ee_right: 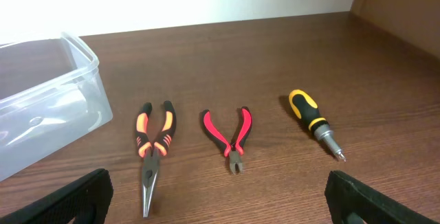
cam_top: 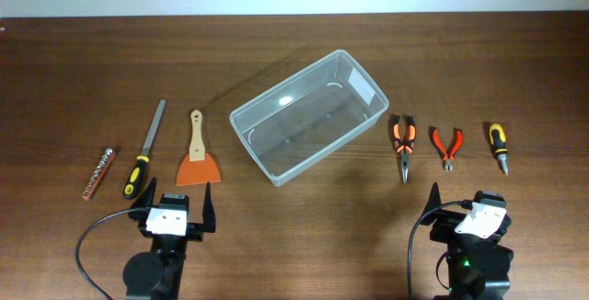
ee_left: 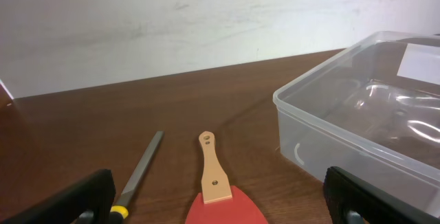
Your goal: Pack container
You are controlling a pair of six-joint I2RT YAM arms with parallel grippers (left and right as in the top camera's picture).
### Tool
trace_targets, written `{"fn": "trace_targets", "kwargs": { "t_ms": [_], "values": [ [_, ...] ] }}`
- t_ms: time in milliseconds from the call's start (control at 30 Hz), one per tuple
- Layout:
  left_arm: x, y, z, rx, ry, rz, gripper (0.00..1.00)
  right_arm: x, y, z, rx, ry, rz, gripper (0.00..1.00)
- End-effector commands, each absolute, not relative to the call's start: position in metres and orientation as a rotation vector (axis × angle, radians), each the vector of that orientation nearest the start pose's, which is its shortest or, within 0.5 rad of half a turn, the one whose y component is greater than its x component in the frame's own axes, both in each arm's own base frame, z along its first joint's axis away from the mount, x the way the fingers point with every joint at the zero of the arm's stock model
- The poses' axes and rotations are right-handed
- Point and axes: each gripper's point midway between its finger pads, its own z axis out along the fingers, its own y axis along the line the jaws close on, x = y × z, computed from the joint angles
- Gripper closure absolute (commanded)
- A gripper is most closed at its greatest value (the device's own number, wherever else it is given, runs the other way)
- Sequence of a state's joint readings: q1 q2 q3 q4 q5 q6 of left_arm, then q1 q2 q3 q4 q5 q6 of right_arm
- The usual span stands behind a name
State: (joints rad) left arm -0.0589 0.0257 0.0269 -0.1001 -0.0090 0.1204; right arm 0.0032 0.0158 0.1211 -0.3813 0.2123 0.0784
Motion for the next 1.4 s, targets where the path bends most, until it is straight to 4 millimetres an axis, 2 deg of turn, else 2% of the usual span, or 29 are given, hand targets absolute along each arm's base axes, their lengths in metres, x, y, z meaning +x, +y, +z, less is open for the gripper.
{"fn": "trace_targets", "kwargs": {
  "t_ms": [0, 200, 300, 500, 567, 633, 767, 833, 933, 1067, 1233, 1367],
  "values": [
    [0.246, -0.012, 0.155, 0.145, 1.66, 0.067, 0.01, 0.226, -0.035, 0.136, 0.222, 1.825, -0.131, 0.01],
    [0.246, -0.012, 0.155, 0.146, 1.656, 0.065, 0.01, 0.227, -0.035, 0.136, 0.22, 1.824, -0.128, 0.01],
    [0.246, -0.012, 0.165, 0.138, 1.618, 0.069, 0.01, 0.227, -0.03, 0.137, 0.203, 1.824, -0.106, 0.01],
    [0.244, -0.025, 0.182, 0.182, 1.571, -0.001, 0.01, 0.231, -0.002, 0.144, 0.087, 1.814, 0.046, 0.01],
    [0.24, -0.028, 0.183, 0.159, 1.615, -0.057, 0.01, 0.229, 0.008, 0.157, 0.046, 1.791, 0.098, 0.01],
    [0.235, -0.032, 0.189, 0.169, 1.651, -0.094, 0.01, 0.228, 0.009, 0.177, 0.032, 1.755, 0.103, 0.01],
    [0.225, -0.041, 0.216, 0.21, 1.709, -0.143, 0.01, 0.224, 0.009, 0.221, -0.067, 1.721, 0.02, 0.01],
    [0.225, -0.04, 0.235, 0.21, 1.731, -0.143, 0.01, 0.225, 0.009, 0.236, -0.117, 1.763, -0.02, 0.01],
    [0.236, -0.041, 0.262, 0.211, 1.773, -0.147, 0.01, 0.236, 0.01, 0.244, -0.138, 1.916, -0.021, 0.01],
    [0.262, -0.05, 0.288, 0.247, 1.869, -0.185, 0.01, 0.263, 0.012, 0.256, -0.152, 2.121, 0.004, 0.01],
    [0.293, -0.079, 0.318, 0.372, 1.983, -0.351, 0.01, 0.293, 0.031, 0.296, -0.214, 2.29, 0.149, 0.01],
    [0.314, -0.09, 0.339, 0.401, 2.058, -0.431, 0.01, 0.308, 0.043, 0.325, -0.194, 2.379, 0.266, 0.01]
  ]
}}
